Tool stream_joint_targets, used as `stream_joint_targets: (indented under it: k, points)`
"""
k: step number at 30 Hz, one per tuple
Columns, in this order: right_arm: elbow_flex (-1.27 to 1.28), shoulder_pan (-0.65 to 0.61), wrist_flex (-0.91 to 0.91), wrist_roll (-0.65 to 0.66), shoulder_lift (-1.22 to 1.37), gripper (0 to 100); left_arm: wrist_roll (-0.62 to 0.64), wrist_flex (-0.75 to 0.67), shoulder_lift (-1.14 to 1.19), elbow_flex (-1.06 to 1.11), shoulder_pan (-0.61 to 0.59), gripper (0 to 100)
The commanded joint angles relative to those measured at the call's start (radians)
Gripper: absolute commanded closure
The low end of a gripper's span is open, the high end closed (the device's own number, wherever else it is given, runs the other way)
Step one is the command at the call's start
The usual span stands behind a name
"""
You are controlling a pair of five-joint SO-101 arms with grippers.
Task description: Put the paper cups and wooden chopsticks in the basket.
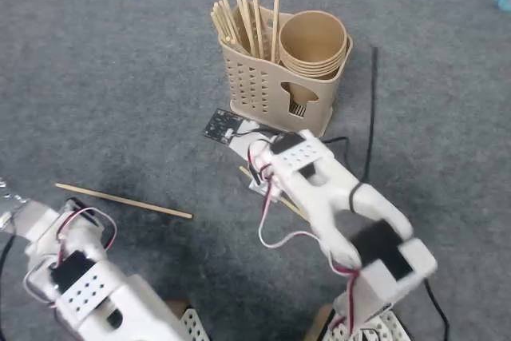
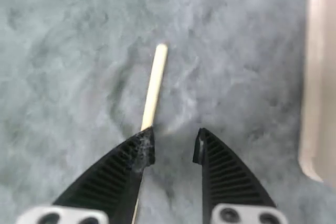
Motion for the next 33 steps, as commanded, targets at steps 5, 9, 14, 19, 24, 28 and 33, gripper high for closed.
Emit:
stream_joint_targets:
  k: [5,9,14,19,24,28,33]
  points:
    - [-0.124,-0.021,0.031,-0.011,0.097,90.7,0.005,-0.014,-0.014,-0.005,0.0,84]
    - [-0.15,-0.016,0.058,-0.034,0.094,99.0,0.003,-0.014,-0.014,-0.005,0.0,84]
    - [-0.201,0.001,0.104,-0.097,0.076,86.4,0.003,-0.014,-0.014,-0.005,-0.002,84]
    - [-0.206,-0.05,0.165,-0.098,-0.001,79.3,0.003,-0.014,-0.014,-0.005,-0.003,84]
    - [-0.203,-0.09,0.171,-0.132,-0.038,79.4,0.003,-0.014,-0.014,-0.005,-0.003,84]
    - [-0.186,-0.093,0.157,-0.132,-0.025,79.4,0.003,-0.014,-0.014,-0.005,-0.003,84]
    - [-0.184,-0.079,0.111,-0.13,0.091,79.4,0.003,-0.014,-0.014,-0.005,-0.002,84]
